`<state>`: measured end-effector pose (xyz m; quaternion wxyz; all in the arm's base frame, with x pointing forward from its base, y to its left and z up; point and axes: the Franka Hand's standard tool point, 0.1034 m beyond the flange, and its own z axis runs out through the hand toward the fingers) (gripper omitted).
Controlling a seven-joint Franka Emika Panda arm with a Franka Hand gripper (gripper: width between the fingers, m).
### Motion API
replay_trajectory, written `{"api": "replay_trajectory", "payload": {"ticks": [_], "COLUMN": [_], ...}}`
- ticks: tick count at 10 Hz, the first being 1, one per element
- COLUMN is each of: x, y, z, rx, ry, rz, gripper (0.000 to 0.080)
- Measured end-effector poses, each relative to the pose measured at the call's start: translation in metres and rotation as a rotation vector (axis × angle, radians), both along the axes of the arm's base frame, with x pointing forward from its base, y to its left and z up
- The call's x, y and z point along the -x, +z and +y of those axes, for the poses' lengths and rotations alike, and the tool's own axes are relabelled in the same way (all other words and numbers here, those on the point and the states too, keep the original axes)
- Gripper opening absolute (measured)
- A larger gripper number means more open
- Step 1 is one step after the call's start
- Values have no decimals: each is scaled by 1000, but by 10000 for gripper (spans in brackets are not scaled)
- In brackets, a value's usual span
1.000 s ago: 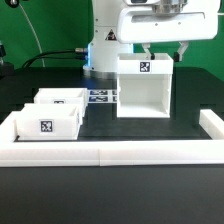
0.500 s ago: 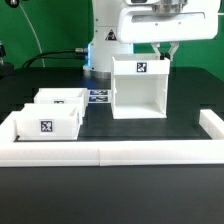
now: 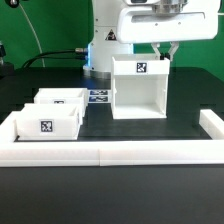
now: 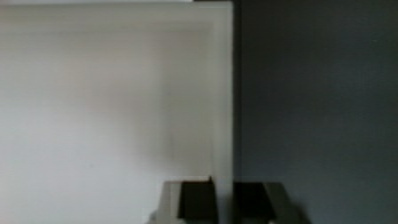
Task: Assemble drawer
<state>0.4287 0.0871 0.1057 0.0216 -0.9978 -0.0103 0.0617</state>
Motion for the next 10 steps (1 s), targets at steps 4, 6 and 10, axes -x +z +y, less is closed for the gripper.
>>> {"api": "replay_trajectory", "payload": {"ticks": [4, 6, 10], "x": [-73, -108, -164], "y": [1, 1, 2], "z": [9, 13, 19], "rx": [-23, -36, -61], "ry": [-11, -22, -43], "rz": [-58, -92, -147], "gripper": [37, 37, 38]}}
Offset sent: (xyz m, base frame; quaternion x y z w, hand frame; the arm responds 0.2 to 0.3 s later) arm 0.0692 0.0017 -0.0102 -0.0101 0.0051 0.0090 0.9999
